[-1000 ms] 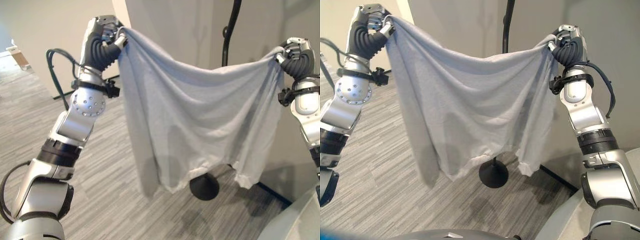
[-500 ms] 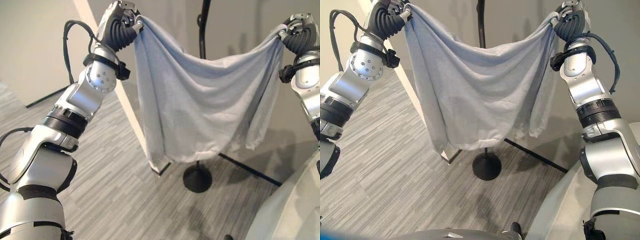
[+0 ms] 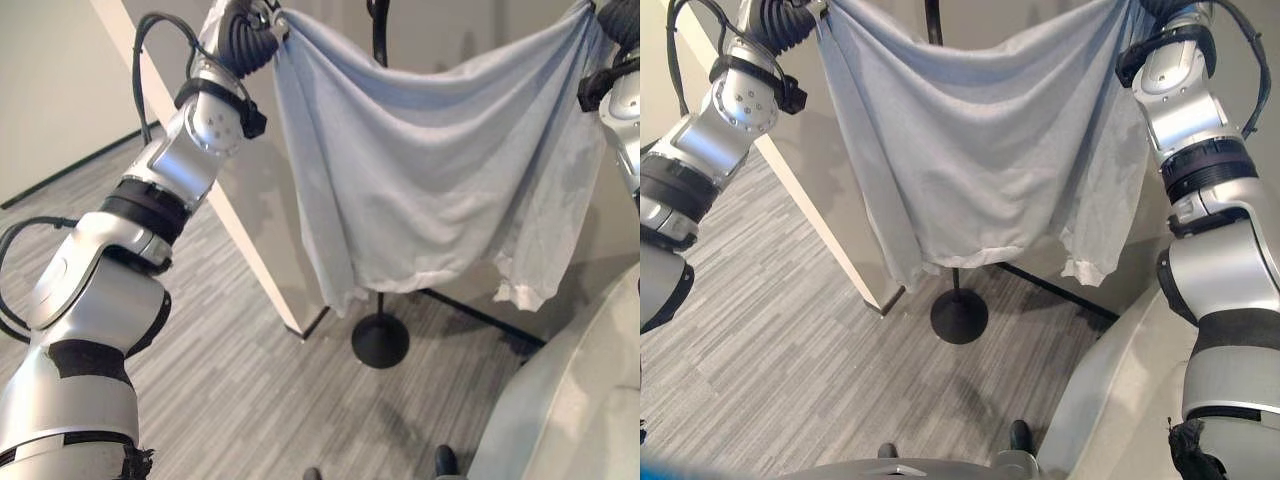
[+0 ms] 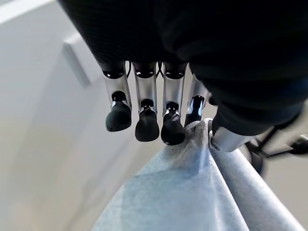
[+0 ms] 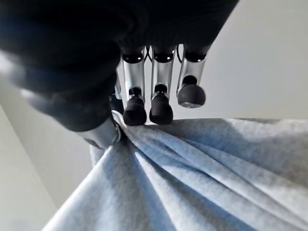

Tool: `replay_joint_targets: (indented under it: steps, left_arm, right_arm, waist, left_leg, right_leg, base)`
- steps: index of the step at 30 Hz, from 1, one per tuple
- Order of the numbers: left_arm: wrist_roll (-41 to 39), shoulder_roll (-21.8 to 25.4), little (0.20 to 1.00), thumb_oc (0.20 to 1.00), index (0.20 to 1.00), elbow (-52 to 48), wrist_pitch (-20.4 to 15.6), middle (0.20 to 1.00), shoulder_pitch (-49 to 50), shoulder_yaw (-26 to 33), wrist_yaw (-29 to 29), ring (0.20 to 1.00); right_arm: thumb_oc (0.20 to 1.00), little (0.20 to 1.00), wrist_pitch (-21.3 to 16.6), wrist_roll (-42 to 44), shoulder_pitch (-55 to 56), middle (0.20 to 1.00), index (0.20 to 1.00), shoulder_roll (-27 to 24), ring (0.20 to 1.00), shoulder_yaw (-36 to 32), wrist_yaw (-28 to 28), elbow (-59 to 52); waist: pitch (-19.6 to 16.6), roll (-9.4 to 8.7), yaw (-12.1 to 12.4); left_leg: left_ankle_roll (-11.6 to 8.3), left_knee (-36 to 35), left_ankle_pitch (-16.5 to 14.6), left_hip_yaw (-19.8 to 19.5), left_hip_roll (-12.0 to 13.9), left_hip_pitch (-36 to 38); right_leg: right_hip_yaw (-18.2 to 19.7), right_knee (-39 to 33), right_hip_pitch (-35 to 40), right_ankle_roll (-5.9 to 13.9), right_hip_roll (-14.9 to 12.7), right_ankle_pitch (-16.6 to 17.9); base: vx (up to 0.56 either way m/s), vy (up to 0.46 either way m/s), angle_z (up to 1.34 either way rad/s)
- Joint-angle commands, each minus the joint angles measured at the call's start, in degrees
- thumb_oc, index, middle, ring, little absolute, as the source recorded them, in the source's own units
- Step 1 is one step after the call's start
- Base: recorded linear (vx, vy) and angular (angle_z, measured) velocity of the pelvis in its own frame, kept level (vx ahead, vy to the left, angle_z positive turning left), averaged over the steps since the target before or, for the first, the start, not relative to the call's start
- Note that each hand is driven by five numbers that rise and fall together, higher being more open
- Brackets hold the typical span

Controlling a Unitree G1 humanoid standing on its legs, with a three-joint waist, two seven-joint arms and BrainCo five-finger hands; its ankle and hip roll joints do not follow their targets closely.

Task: Hang the clothes on the sofa on the clothes rack.

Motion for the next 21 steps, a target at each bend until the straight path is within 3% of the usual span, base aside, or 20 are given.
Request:
replay_joint_targets:
  steps: [1, 9, 14, 17, 21]
  left_arm:
    - [-3.7, 3.7, 0.200, 0.200, 0.200, 4.7, -0.3, 0.200, -12.4, -2.9, 2.3, 0.200]
    - [-2.2, 3.6, 0.200, 0.200, 0.200, 12.7, 1.2, 0.200, -16.3, -6.9, 0.9, 0.200]
    - [-0.6, 0.5, 0.200, 0.200, 0.200, 19.3, 2.2, 0.200, -18.4, -9.0, -0.3, 0.200]
    - [3.2, -2.7, 0.200, 0.200, 0.200, 21.8, 3.4, 0.200, -18.2, -10.5, -0.8, 0.200]
    - [4.3, -3.6, 0.200, 0.200, 0.200, 22.8, 3.7, 0.200, -17.5, -10.4, -1.4, 0.200]
  right_arm:
    - [0.200, 0.200, -2.6, 4.0, -12.4, 0.200, 0.200, -3.4, 0.200, 5.5, 0.7, 2.8]
    - [0.200, 0.200, -2.6, 5.6, -18.1, 0.200, 0.200, -0.3, 0.200, 11.3, 3.3, 8.3]
    - [0.200, 0.200, -1.1, 2.6, -21.8, 0.200, 0.200, 4.5, 0.200, 16.9, 5.8, 13.1]
    - [0.200, 0.200, 0.3, 0.0, -20.1, 0.200, 0.200, 7.6, 0.200, 18.4, 8.4, 15.8]
    - [0.200, 0.200, 0.6, -1.9, -18.6, 0.200, 0.200, 9.5, 0.200, 19.4, 10.1, 16.3]
  waist:
    - [1.7, -1.27, 2.6]
    - [2.4, -1.91, 3.8]
    - [4.5, -2.39, 4.3]
    - [6.1, -2.28, 4.5]
    - [6.9, -2.23, 4.6]
  left_leg:
    - [0.17, 0.3, -4.1, -1.7, -2.5, 1.3]
    - [0.10, 0.3, -3.3, -2.8, -2.4, -1.3]
    - [0.01, 0.3, -1.9, -3.8, -2.9, -4.8]
    - [-0.02, 0.3, -0.5, -4.4, -3.5, -8.3]
    - [-0.08, 0.3, 0.5, -4.6, -3.8, -10.2]
  right_leg:
    - [0.2, 0.9, 0.4, 3.46, 1.1, -7.0]
    - [0.2, 0.9, -2.0, 3.57, 1.5, -6.2]
    - [0.5, 0.9, -5.4, 3.42, 1.6, -4.9]
    - [0.9, 0.9, -8.9, 3.27, 1.7, -3.4]
    - [1.0, 0.9, -10.7, 3.08, 1.8, -2.7]
  base:
    - [0.01, -0.033, 0.02]
    - [-0.01, -0.005, 0.01]
    - [-0.12, -0.013, 0.07]
    - [-0.15, -0.015, 0.07]
    - [-0.07, -0.008, 0.01]
